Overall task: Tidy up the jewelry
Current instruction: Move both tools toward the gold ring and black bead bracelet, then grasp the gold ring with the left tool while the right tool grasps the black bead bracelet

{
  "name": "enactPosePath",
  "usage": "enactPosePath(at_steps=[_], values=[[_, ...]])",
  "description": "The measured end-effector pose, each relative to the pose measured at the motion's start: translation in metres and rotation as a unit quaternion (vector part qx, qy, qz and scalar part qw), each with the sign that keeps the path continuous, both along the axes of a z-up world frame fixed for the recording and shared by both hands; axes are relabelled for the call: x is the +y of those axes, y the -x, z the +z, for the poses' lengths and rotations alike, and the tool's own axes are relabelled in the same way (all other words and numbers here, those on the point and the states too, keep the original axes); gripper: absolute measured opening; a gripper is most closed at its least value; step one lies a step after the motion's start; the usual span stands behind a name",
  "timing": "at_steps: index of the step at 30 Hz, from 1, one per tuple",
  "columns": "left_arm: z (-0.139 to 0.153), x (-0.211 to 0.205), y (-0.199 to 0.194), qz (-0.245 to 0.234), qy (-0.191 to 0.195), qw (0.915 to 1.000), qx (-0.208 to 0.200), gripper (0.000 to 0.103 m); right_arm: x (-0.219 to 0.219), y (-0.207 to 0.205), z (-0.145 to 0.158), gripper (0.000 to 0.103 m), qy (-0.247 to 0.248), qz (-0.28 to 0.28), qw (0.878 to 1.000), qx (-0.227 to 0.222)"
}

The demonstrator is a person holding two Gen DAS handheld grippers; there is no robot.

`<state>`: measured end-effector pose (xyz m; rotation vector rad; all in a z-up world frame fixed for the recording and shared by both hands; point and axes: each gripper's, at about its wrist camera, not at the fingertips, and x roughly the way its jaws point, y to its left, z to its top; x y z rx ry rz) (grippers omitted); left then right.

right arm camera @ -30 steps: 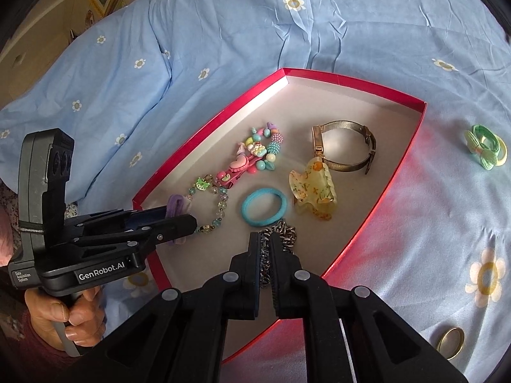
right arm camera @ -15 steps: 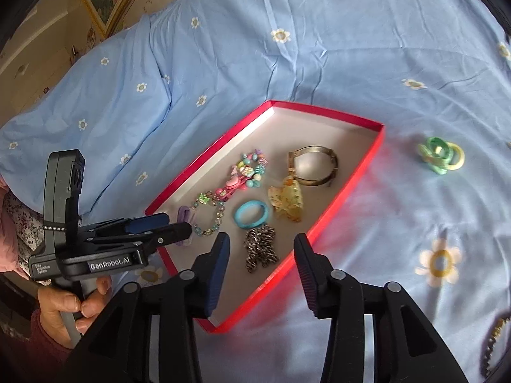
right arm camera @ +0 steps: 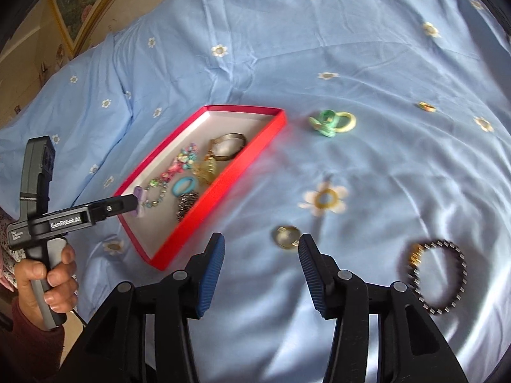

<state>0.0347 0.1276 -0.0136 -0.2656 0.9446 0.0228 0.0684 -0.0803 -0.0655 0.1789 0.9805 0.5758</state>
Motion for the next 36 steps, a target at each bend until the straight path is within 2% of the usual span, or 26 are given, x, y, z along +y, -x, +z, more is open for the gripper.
enactPosePath(at_steps=[18,31,35,36], values=[[-0.007,-0.094,-0.016,-0.098,-0.010,0.9950,0.019,0.065,-0.099,0.022,-0.006,0.057,0.043,-0.108,0.993,-0.006],[-0.021,-0.130,-0.036,-0.137,-0.021,0.9897,0.035,0.065,-0.119,0.018,-0.015,0.058,0.070,-0.134,0.988,-0.008],[-0.025,-0.140,-0.046,-0.148,-0.028,0.9879,0.036,0.065,-0.126,0.010,-0.024,0.055,0.082,-0.142,0.986,0.004],[-0.027,-0.143,-0.050,-0.151,-0.030,0.9874,0.037,0.065,-0.127,0.007,-0.027,0.051,0.082,-0.144,0.986,0.008]])
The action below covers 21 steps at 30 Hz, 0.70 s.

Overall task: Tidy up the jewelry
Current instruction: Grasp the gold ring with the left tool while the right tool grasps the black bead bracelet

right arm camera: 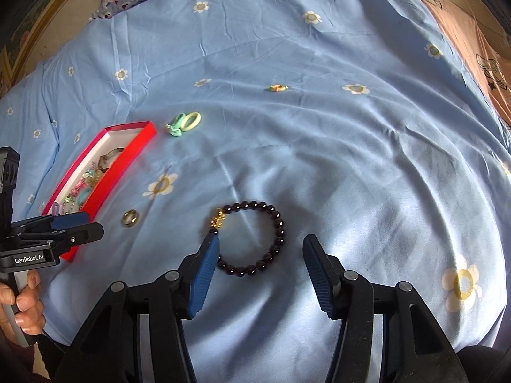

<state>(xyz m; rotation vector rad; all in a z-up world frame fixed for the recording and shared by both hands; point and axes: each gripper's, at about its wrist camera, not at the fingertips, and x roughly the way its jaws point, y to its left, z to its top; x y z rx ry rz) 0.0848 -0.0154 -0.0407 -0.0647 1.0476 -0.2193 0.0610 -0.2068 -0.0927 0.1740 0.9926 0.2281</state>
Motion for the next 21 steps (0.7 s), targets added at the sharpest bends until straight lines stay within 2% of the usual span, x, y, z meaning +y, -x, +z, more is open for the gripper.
enactPosePath(at_steps=[4,9,10,11,12,13,14,17,21], values=[[-0.008,-0.011,-0.012,-0.011,-0.006,0.9999,0.004,0.065,0.001,-0.008,-0.009,0.037,0.006,0.000,1.000,0.012],[-0.019,-0.022,-0.021,-0.024,-0.022,0.9995,0.004,0.063,0.011,-0.016,-0.020,0.033,0.023,0.007,1.000,0.018],[-0.019,-0.024,-0.021,-0.026,-0.025,0.9993,0.000,0.060,0.013,-0.017,-0.020,0.028,0.026,0.008,0.999,0.017],[-0.020,-0.025,-0.021,-0.030,-0.028,0.9992,-0.002,0.048,0.014,-0.017,-0.020,0.025,0.028,0.009,0.999,0.015],[-0.020,-0.027,-0.021,-0.034,-0.031,0.9989,-0.004,0.038,0.014,-0.017,-0.021,0.016,0.029,0.008,0.999,0.014],[-0.020,-0.028,-0.022,-0.038,-0.032,0.9987,-0.005,0.034,0.014,-0.017,-0.021,0.009,0.030,0.008,0.999,0.013],[-0.020,-0.029,-0.022,-0.042,-0.033,0.9986,-0.006,0.022,0.014,-0.017,-0.022,0.008,0.028,0.010,0.999,0.013],[-0.019,-0.032,-0.021,-0.048,-0.042,0.9979,-0.012,0.021,0.015,-0.016,-0.021,0.007,0.027,0.011,1.000,0.010],[-0.014,-0.029,-0.016,-0.049,-0.035,0.9981,-0.014,0.021,0.013,-0.015,-0.015,0.007,-0.001,0.014,1.000,0.007]])
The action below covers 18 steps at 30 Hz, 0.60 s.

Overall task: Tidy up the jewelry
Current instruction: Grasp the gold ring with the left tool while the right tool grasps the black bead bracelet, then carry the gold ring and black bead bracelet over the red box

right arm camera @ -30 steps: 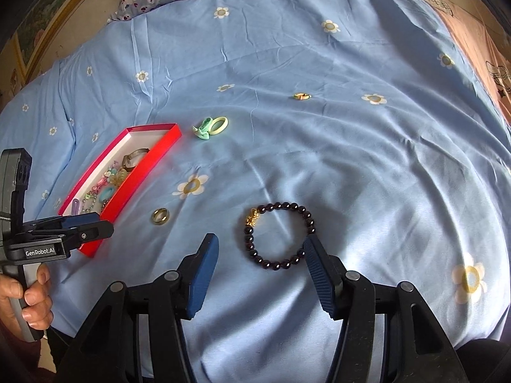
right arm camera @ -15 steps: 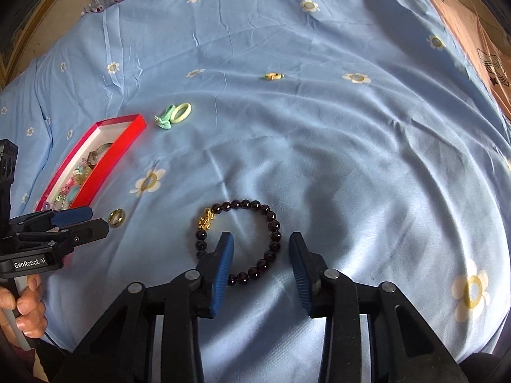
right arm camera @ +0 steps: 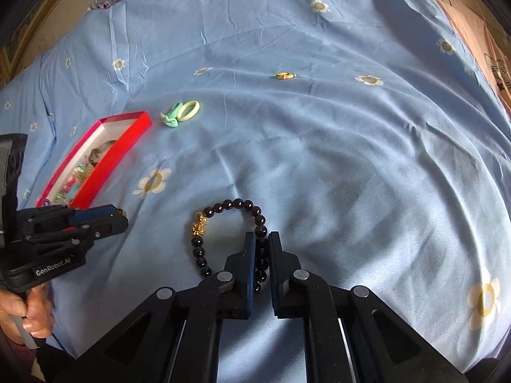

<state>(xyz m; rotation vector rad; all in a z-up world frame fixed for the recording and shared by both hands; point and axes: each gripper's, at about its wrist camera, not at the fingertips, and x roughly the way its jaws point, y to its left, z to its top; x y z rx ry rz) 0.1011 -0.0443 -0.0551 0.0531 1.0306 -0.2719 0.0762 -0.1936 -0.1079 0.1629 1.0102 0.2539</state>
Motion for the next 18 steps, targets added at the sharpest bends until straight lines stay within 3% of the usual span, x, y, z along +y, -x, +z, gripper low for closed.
enactPosePath(at_steps=[18], values=[[0.041,0.052,0.027,0.045,0.037,0.9975,-0.040,0.021,0.036,0.005,0.060,0.007,-0.036,0.041,0.996,-0.067]])
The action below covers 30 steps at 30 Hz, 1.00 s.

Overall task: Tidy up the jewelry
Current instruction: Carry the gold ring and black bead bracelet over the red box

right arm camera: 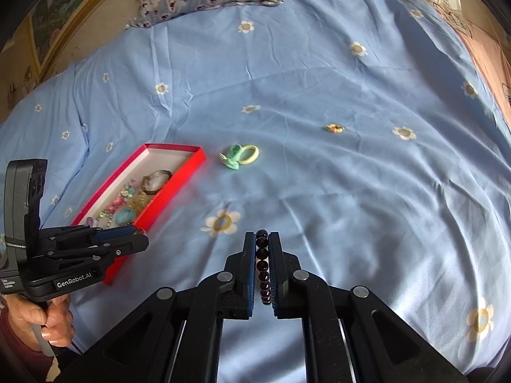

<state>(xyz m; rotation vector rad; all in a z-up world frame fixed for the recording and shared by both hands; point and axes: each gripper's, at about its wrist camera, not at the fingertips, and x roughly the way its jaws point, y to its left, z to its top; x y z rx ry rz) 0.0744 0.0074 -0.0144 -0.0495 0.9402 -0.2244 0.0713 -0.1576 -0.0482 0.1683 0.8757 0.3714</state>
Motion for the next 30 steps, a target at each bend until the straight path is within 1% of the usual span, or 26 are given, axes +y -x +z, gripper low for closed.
enactPosePath(at_steps=[8,16,21,30], values=[[0.010,0.031,0.014,0.030,0.010,0.9994,-0.011,0.021,0.028,-0.002,0.019,0.007,-0.009,0.031,0.999,-0.019],[0.017,0.069,0.026,0.072,0.013,0.9971,-0.021,0.021,0.068,-0.004,0.031,0.007,-0.025,0.080,0.996,-0.032],[0.016,0.095,0.032,0.100,0.014,0.9947,-0.020,0.021,0.097,-0.006,0.038,0.007,-0.039,0.112,0.992,-0.039],[0.013,0.136,0.043,0.144,0.014,0.9894,-0.017,0.021,0.151,-0.003,0.043,0.007,-0.047,0.172,0.983,-0.044]])
